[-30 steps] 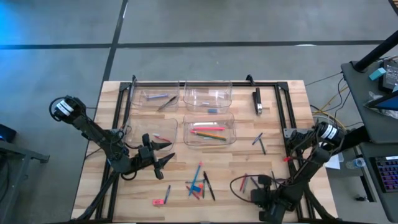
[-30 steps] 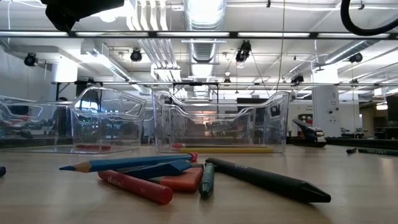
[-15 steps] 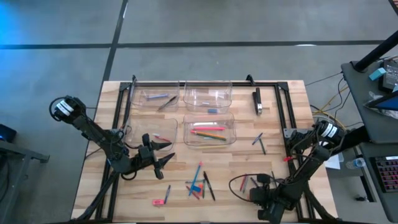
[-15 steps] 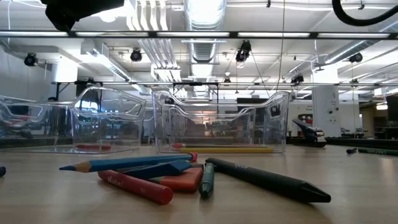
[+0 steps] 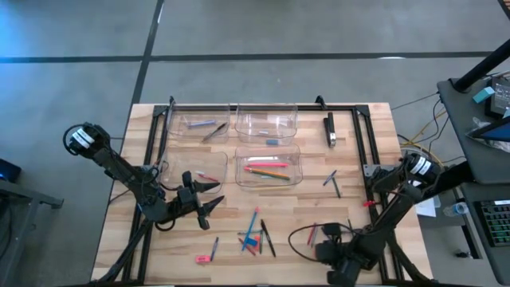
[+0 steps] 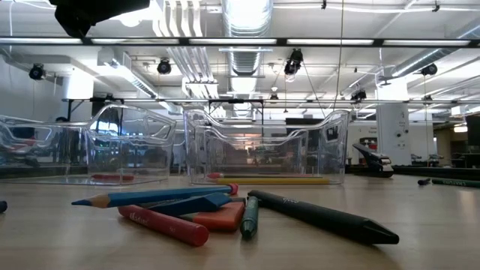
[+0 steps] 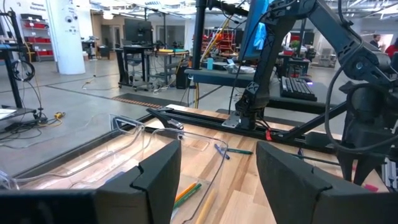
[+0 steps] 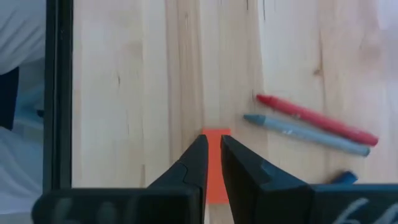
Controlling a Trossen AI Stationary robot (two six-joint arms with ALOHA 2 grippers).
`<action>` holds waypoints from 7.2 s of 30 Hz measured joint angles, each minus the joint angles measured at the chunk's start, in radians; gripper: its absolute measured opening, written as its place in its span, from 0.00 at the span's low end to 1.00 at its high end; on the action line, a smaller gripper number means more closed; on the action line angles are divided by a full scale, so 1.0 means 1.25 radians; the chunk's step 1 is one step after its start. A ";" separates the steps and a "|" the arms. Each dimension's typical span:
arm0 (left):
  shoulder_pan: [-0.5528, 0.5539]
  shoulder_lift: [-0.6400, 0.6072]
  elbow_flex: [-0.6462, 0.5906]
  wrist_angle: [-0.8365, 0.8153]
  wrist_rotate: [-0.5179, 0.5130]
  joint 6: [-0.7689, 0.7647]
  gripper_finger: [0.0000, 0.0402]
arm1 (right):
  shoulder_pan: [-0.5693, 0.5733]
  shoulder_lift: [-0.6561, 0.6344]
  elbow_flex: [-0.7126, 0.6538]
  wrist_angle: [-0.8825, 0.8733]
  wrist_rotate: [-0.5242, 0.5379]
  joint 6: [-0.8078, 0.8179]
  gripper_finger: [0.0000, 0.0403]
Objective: Sort crayons/erasers/pens/pencils in bins
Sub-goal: Put the right orange eraser into the top right transparent bin, then put the top green crayon into the bottom left transparent bin
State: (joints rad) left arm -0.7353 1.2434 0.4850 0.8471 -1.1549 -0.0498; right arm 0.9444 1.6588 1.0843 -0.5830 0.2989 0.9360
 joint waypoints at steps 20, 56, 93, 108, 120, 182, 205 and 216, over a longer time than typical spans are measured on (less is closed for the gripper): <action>0.000 0.000 0.000 -0.001 0.001 0.000 0.48 | -0.013 0.042 -0.017 -0.012 -0.036 -0.013 0.45; 0.000 0.000 0.000 -0.002 0.001 -0.015 0.48 | -0.015 0.038 -0.021 -0.012 -0.036 -0.024 0.54; 0.000 0.000 0.000 -0.003 0.000 -0.018 0.48 | -0.017 0.022 -0.065 0.033 -0.037 0.026 0.52; 0.000 0.000 0.000 -0.003 0.001 -0.018 0.48 | -0.016 0.022 -0.080 0.045 -0.051 0.025 0.37; 0.000 0.000 0.000 -0.003 0.002 -0.018 0.48 | -0.025 0.013 -0.065 0.026 -0.075 -0.008 0.05; 0.034 -0.023 0.018 -0.015 0.017 0.091 0.48 | -1.129 -0.257 0.191 -0.296 -0.364 -0.755 0.59; 0.034 -0.023 0.017 -0.015 0.049 0.086 0.48 | -0.843 -0.634 -0.315 -0.335 -0.239 -0.267 0.55; 0.035 -0.023 0.017 -0.015 0.045 0.085 0.48 | -0.791 -0.624 -0.424 -0.336 -0.239 -0.156 0.54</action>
State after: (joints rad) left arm -0.6918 1.2148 0.5060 0.8280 -1.0990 0.0568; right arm -0.0446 0.8793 0.5538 -1.0030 0.0001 0.7410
